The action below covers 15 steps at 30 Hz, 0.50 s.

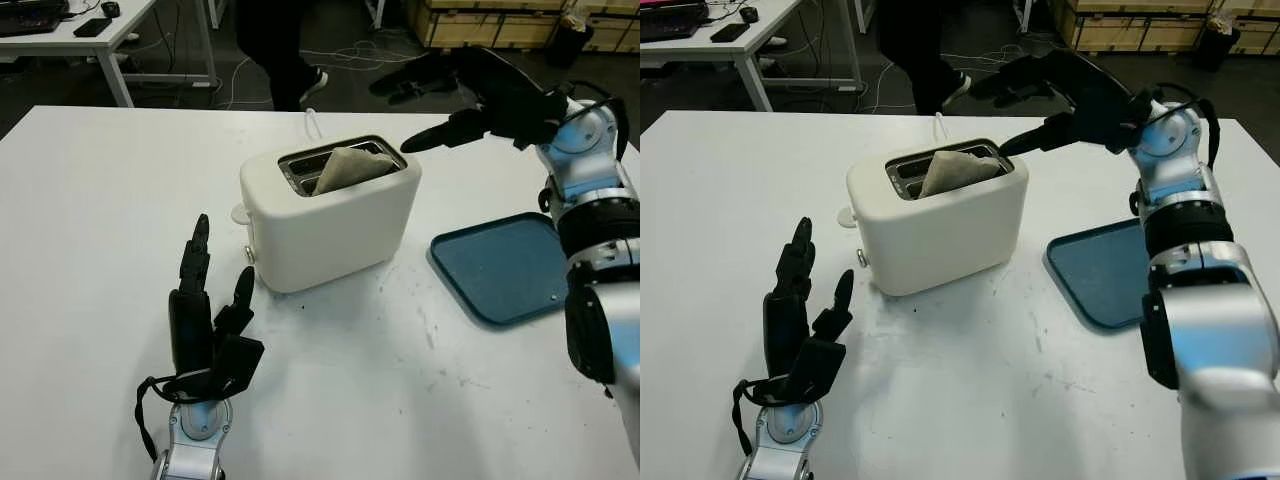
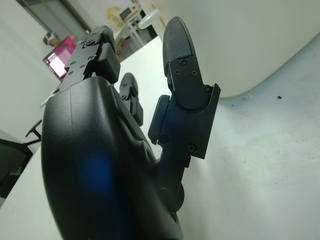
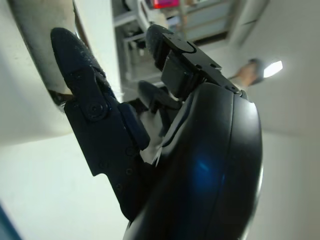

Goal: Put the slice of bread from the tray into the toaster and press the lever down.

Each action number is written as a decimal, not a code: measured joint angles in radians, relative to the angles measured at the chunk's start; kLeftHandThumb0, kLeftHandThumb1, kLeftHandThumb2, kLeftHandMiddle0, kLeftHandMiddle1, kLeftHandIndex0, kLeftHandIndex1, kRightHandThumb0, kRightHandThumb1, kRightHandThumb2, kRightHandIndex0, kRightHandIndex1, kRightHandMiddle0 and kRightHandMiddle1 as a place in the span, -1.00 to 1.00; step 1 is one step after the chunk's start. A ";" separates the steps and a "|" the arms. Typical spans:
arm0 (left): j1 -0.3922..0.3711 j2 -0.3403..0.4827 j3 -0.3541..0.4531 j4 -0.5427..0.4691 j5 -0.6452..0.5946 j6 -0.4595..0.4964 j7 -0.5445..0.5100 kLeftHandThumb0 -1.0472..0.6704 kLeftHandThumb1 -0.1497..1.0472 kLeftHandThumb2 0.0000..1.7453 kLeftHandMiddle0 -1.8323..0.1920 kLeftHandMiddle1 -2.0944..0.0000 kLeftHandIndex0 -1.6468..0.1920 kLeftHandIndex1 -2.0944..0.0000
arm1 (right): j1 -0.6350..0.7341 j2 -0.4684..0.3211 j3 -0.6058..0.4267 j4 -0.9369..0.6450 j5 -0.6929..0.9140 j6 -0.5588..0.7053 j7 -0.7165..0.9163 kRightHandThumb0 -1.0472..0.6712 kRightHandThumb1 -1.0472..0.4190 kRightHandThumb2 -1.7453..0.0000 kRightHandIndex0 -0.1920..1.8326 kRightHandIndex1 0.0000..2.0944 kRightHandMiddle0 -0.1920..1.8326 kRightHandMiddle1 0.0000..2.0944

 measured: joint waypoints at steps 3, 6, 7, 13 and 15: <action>0.000 0.000 -0.001 0.000 0.000 0.005 0.000 -0.41 0.79 -0.38 0.61 0.95 0.60 1.00 | 0.016 0.012 0.026 -0.025 -0.032 -0.010 -0.038 -0.51 -0.47 1.00 -0.23 -0.24 0.07 -0.93; 0.000 0.000 -0.001 0.000 0.001 0.006 0.001 -0.40 0.79 -0.38 0.61 0.96 0.61 1.00 | 0.024 0.025 0.048 -0.048 -0.046 -0.010 -0.047 -0.52 -0.46 1.00 -0.26 -0.23 0.07 -0.93; 0.000 0.000 -0.001 0.000 0.000 0.006 0.001 -0.40 0.79 -0.39 0.61 0.96 0.61 1.00 | 0.025 0.029 0.055 -0.055 -0.052 -0.010 -0.049 -0.52 -0.46 1.00 -0.26 -0.23 0.07 -0.93; 0.000 0.000 -0.005 0.000 0.001 0.006 0.001 -0.40 0.79 -0.38 0.62 0.96 0.61 1.00 | 0.025 0.035 0.088 -0.060 -0.084 -0.036 -0.071 -0.57 -0.46 1.00 -0.24 -0.20 0.12 -0.92; 0.000 0.000 -0.007 0.000 0.000 0.006 0.001 -0.40 0.79 -0.38 0.61 0.96 0.61 1.00 | 0.025 0.035 0.095 -0.059 -0.089 -0.050 -0.074 -0.58 -0.46 1.00 -0.22 -0.21 0.13 -0.92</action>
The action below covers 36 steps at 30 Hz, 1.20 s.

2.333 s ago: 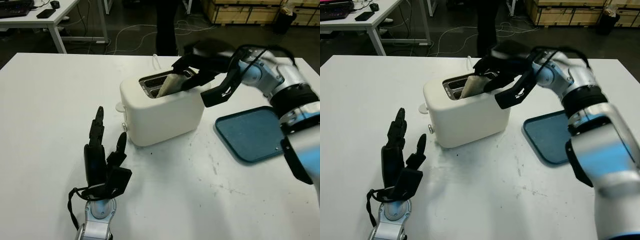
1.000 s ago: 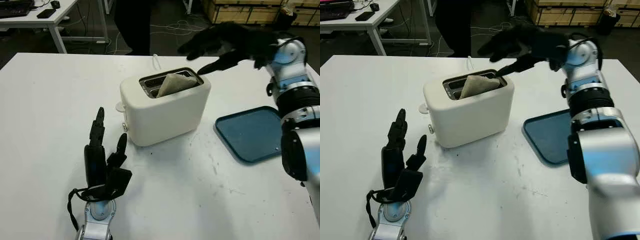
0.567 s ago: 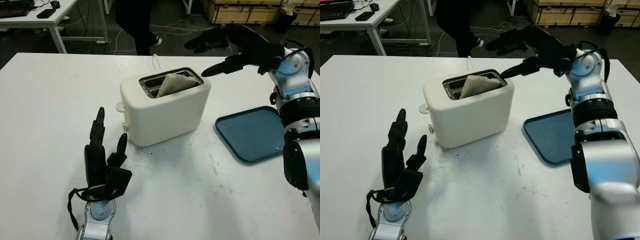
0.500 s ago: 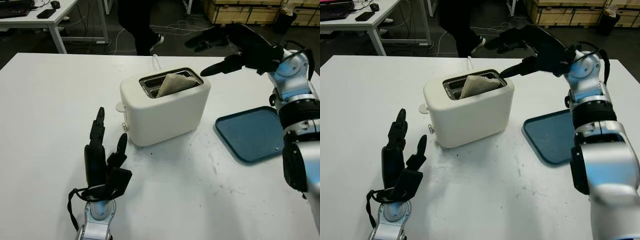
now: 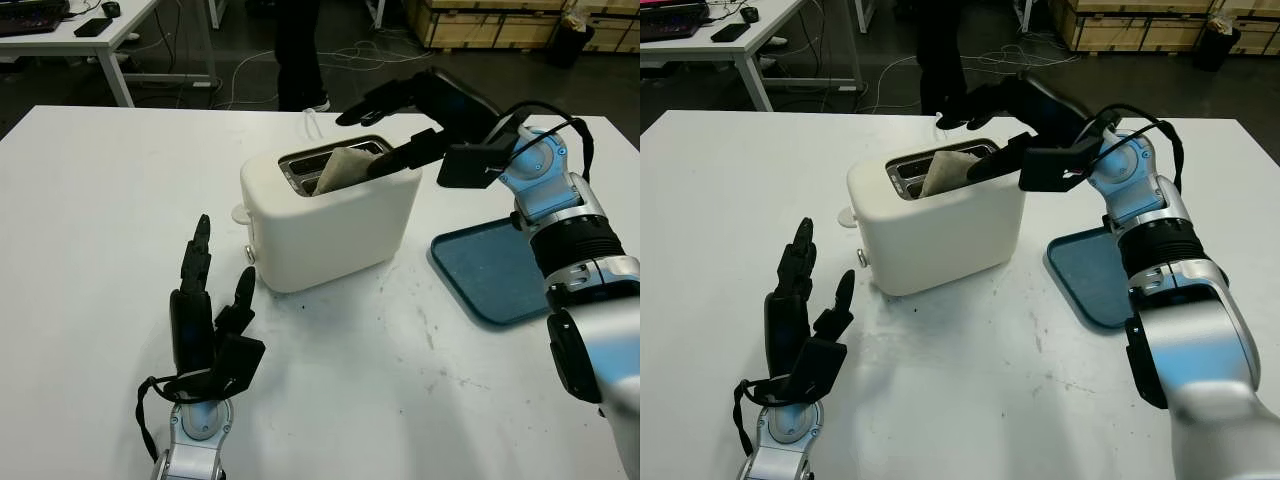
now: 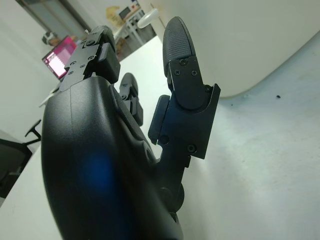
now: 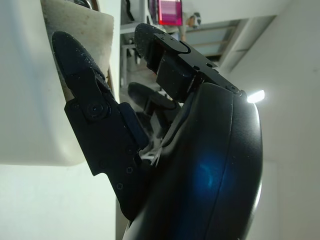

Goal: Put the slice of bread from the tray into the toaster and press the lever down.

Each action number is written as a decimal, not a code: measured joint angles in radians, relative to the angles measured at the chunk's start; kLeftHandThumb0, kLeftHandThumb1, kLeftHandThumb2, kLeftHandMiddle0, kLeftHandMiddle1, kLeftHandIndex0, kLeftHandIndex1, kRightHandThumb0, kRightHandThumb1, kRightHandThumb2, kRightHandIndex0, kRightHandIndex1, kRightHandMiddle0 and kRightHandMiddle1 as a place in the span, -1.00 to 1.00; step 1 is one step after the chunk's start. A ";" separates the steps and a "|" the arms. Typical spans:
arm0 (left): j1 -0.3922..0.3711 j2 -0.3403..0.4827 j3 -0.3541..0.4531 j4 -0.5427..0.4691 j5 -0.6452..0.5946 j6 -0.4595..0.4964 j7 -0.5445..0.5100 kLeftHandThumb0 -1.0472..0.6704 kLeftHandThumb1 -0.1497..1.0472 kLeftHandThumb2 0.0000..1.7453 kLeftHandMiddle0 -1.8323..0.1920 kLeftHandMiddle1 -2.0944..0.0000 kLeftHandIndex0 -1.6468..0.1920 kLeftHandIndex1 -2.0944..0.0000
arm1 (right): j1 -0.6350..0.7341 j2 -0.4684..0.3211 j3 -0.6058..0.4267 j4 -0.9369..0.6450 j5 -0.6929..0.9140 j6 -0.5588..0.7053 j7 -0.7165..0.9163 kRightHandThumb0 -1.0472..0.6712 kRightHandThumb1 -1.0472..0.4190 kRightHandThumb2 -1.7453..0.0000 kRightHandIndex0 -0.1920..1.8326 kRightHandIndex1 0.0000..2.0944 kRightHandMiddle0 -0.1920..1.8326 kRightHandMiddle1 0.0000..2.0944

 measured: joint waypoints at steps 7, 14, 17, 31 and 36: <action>0.000 0.000 -0.004 0.001 0.001 0.000 0.011 -0.41 0.79 -0.38 0.61 0.95 0.61 1.00 | 0.000 0.000 0.023 0.040 -0.033 -0.032 -0.031 -0.57 -0.46 1.00 -0.16 -0.30 0.15 -0.94; 0.000 0.000 -0.006 0.005 0.003 0.000 0.024 -0.40 0.79 -0.38 0.60 0.95 0.60 0.99 | -0.003 0.000 0.042 0.075 -0.072 -0.034 -0.079 -0.44 -0.53 0.99 -0.10 -0.35 0.15 -0.96; -0.001 0.000 -0.009 0.005 0.018 0.000 0.024 -0.40 0.79 -0.37 0.61 0.95 0.61 1.00 | -0.012 -0.001 0.054 0.086 -0.089 -0.035 -0.106 -0.37 -0.58 0.98 -0.05 -0.39 0.16 -0.97; -0.001 0.001 -0.017 0.014 0.027 0.000 0.024 -0.43 0.79 -0.38 0.60 0.94 0.60 0.99 | -0.043 0.001 0.100 0.157 -0.156 -0.071 -0.213 -0.23 -0.82 0.88 0.03 0.01 0.32 -0.93; -0.001 0.001 -0.024 0.017 0.036 0.000 0.032 -0.42 0.79 -0.38 0.60 0.94 0.60 1.00 | -0.062 0.002 0.108 0.175 -0.167 -0.083 -0.228 -0.27 -0.83 0.69 0.04 0.15 0.40 -0.87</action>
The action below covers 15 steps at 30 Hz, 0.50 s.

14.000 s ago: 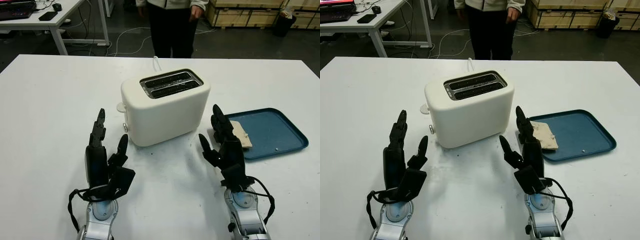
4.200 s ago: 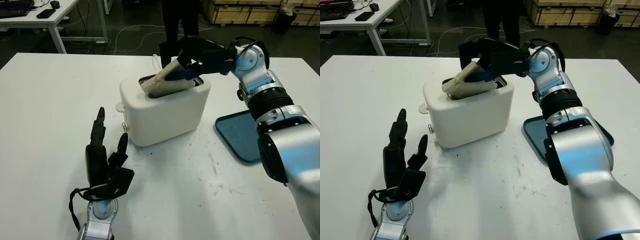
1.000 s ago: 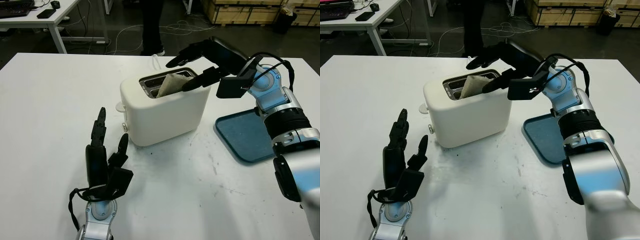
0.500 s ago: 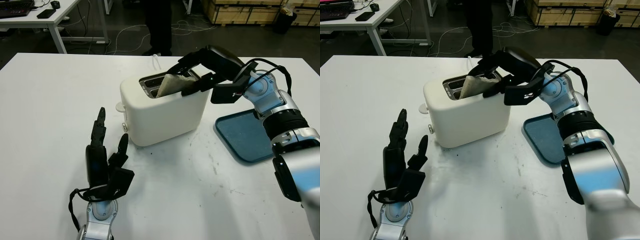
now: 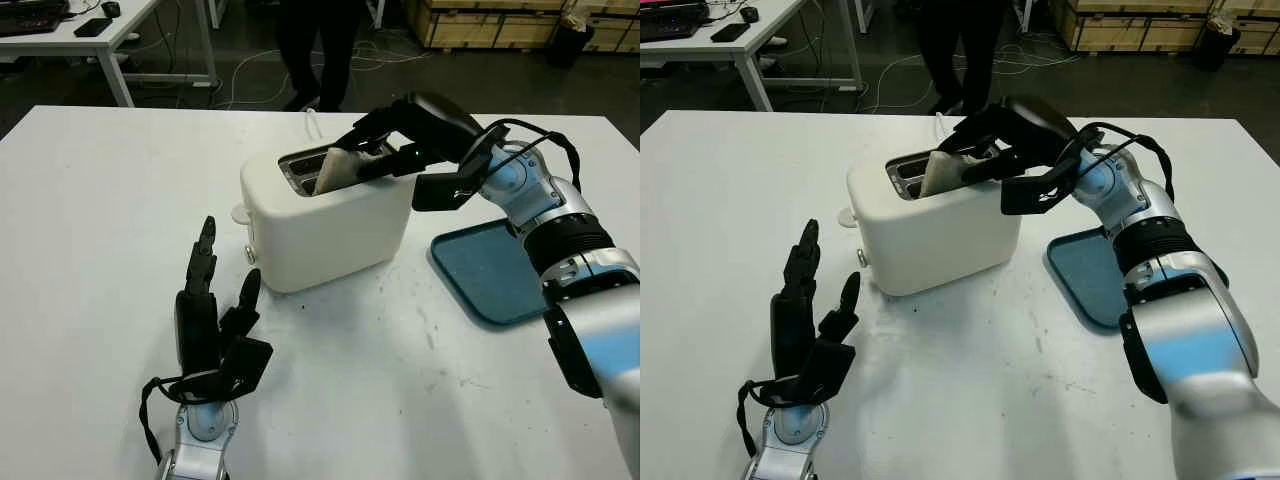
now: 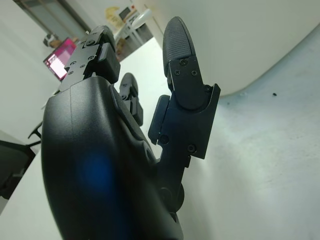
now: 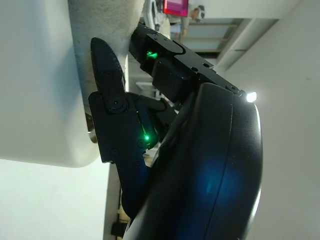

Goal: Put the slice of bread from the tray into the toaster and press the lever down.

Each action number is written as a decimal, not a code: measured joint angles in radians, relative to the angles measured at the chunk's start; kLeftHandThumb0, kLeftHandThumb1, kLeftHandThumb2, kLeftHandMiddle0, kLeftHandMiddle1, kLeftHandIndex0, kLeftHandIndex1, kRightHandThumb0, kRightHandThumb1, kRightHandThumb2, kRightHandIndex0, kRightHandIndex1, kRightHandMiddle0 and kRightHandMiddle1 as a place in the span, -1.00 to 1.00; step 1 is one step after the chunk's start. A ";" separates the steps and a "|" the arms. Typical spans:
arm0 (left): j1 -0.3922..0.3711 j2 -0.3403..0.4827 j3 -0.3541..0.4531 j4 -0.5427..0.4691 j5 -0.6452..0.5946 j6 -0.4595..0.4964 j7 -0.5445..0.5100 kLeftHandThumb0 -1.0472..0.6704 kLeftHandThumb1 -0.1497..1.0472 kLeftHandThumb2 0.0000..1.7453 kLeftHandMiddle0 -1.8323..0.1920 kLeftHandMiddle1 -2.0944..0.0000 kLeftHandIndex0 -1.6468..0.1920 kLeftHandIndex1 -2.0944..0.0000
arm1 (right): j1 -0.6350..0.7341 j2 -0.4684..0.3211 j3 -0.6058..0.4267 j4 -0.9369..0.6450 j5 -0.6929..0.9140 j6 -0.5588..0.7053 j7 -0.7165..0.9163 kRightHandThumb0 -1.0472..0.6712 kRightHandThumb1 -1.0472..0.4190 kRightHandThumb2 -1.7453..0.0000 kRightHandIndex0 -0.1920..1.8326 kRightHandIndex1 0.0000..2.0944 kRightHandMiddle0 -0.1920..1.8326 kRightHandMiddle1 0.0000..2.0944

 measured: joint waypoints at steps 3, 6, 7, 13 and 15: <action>0.000 0.000 0.000 0.007 0.000 0.000 0.003 -0.42 0.79 -0.38 0.61 0.94 0.60 1.00 | -0.006 0.000 0.002 0.006 -0.001 0.000 0.000 -0.27 -0.83 0.70 0.10 0.18 0.43 -0.77; 0.000 0.000 0.000 0.009 -0.001 -0.002 0.005 -0.42 0.79 -0.38 0.62 0.95 0.61 1.00 | -0.010 0.000 0.002 0.015 -0.001 -0.003 -0.002 -0.28 -0.83 0.70 0.08 0.24 0.12 -0.16; 0.000 0.000 0.000 0.010 -0.002 -0.002 0.005 -0.42 0.79 -0.38 0.62 0.95 0.61 1.00 | -0.011 0.000 0.002 0.017 -0.001 -0.004 -0.002 -0.28 -0.83 0.71 0.08 0.24 0.09 -0.10; 0.000 0.000 -0.004 0.017 -0.002 -0.002 0.013 -0.40 0.79 -0.37 0.62 0.95 0.62 1.00 | -0.016 -0.001 0.002 0.018 -0.001 -0.005 0.006 -0.27 -0.83 0.74 0.10 0.19 0.06 -0.06; 0.000 0.000 -0.006 0.017 -0.002 -0.002 0.015 -0.41 0.79 -0.38 0.61 0.94 0.61 1.00 | -0.021 -0.003 0.002 0.018 -0.001 -0.005 0.006 -0.27 -0.83 0.74 0.12 0.20 0.08 -0.06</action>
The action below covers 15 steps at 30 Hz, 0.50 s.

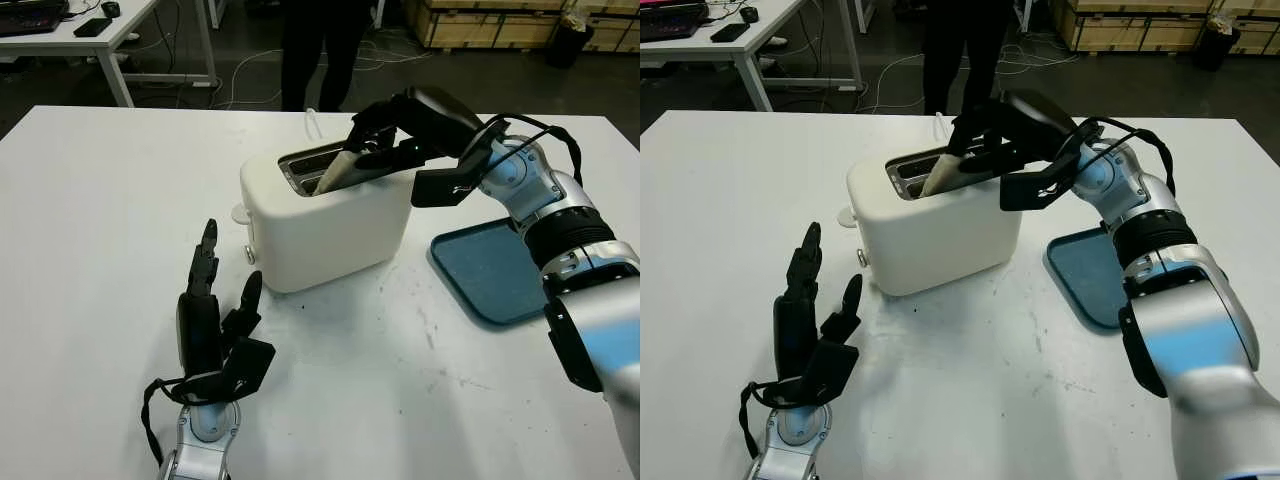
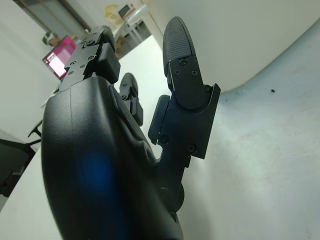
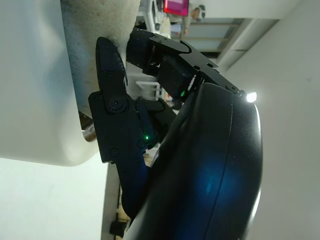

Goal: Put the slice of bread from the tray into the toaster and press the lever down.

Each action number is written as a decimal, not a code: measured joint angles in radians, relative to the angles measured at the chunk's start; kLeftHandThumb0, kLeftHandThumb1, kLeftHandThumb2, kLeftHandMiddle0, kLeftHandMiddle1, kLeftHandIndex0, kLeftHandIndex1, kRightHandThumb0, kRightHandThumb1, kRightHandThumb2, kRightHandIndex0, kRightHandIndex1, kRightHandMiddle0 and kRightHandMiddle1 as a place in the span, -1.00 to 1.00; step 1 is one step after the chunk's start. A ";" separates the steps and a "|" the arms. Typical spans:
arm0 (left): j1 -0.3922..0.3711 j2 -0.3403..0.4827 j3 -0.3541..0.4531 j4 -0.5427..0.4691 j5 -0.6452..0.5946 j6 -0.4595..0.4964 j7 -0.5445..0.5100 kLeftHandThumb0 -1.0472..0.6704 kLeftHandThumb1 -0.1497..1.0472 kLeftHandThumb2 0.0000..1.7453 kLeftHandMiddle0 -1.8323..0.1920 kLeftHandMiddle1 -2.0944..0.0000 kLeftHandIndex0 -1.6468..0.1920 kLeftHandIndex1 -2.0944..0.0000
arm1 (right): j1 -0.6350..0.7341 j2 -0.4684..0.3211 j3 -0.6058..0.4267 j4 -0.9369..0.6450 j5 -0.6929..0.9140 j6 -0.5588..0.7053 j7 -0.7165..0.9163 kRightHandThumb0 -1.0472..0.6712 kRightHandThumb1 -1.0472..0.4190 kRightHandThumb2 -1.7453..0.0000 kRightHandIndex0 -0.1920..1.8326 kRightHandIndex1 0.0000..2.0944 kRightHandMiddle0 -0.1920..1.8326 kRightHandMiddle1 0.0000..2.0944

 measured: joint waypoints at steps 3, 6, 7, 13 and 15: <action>-0.001 0.000 -0.002 0.003 0.000 0.000 0.006 -0.41 0.79 -0.38 0.62 0.95 0.62 1.00 | -0.009 -0.007 0.002 0.000 -0.004 0.000 0.000 -0.30 -0.83 0.74 0.12 0.53 -0.01 0.31; -0.001 0.000 -0.003 0.004 -0.001 0.000 0.006 -0.42 0.79 -0.38 0.62 0.95 0.62 1.00 | -0.027 -0.022 0.018 -0.001 -0.029 -0.001 0.000 -0.30 -0.83 0.78 0.15 0.65 -0.01 0.41; -0.001 0.000 -0.003 0.004 -0.001 0.000 0.007 -0.42 0.79 -0.38 0.62 0.95 0.62 1.00 | -0.034 -0.026 0.023 -0.001 -0.035 -0.002 0.000 -0.29 -0.83 0.80 0.16 0.66 0.01 0.43; -0.001 0.000 -0.008 0.004 0.000 0.000 0.011 -0.40 0.79 -0.37 0.62 0.95 0.62 1.00 | -0.102 -0.051 0.045 -0.004 -0.075 -0.035 -0.007 -0.31 -0.83 0.80 0.17 0.66 -0.01 0.50; -0.001 0.000 -0.011 0.004 0.000 0.000 0.013 -0.39 0.79 -0.37 0.62 0.95 0.62 1.00 | -0.128 -0.054 0.053 -0.003 -0.086 -0.050 -0.012 -0.32 -0.83 0.80 0.18 0.66 -0.03 0.55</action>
